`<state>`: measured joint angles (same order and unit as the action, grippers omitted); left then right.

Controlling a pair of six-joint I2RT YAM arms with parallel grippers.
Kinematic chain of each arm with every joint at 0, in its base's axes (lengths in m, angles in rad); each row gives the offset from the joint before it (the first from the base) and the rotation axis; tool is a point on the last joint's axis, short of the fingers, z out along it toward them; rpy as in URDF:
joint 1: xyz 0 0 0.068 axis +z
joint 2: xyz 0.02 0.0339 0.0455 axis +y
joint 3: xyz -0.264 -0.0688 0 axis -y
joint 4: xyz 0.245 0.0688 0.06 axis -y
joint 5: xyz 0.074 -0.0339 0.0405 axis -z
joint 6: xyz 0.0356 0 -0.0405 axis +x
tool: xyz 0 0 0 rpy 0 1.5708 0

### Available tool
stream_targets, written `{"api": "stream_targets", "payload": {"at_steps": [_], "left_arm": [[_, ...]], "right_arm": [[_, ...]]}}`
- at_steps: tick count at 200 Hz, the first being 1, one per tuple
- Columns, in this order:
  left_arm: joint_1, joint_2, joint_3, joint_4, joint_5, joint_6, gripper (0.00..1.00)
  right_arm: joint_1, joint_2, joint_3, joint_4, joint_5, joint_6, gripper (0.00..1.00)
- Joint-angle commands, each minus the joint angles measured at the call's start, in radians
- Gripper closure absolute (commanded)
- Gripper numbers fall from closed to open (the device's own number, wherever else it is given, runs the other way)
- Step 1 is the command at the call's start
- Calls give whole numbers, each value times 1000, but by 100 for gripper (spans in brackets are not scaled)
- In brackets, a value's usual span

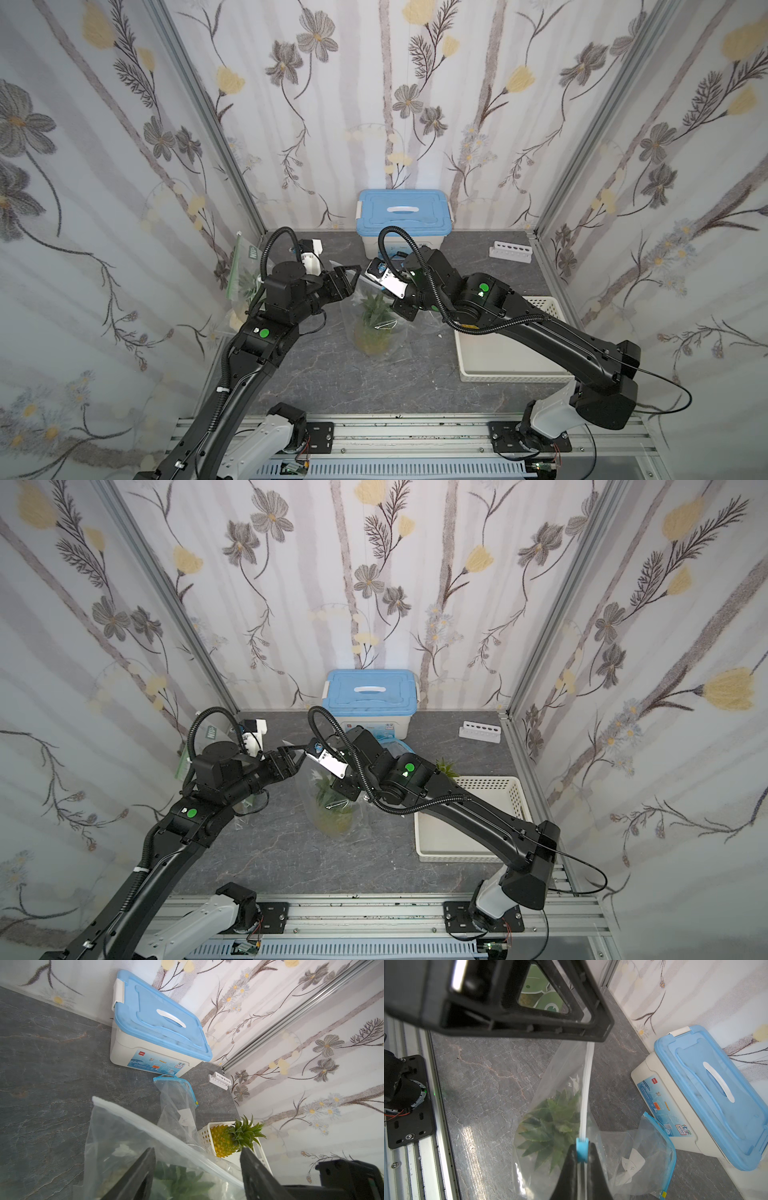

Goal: Open the zip-top bag and take out the pineapple
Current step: Unzip the zipper on the zipper food storage bag.

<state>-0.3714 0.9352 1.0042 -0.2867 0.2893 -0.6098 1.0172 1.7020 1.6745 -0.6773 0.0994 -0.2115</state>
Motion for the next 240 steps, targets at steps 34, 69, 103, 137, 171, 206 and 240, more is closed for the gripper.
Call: {"api": "stream_targets", "payload": {"at_steps": [34,69,103,137,171,206,240], "left_arm": [[0,75,7,43,-12,-10,64],[1,58,-3,45,-82,8,100],[2,16,-17,20,-177,61,100],[19,13,-21,-1,-236,94,100],[54,22,-34,39,-199,82,100],[49,23,-24,91,4,-49,52],[-6,-53,20,5,-2,-123,41]], "right_arm": [[10,7,17,70,-8,-13,96],[12,4,9,61,14,-11,96],[12,-28,-56,43,65,18,96],[12,-100,-162,45,76,62,96],[14,-204,-241,55,61,90,96],[16,-177,-199,67,48,76,96],[30,-55,-87,50,95,48,97]]}}
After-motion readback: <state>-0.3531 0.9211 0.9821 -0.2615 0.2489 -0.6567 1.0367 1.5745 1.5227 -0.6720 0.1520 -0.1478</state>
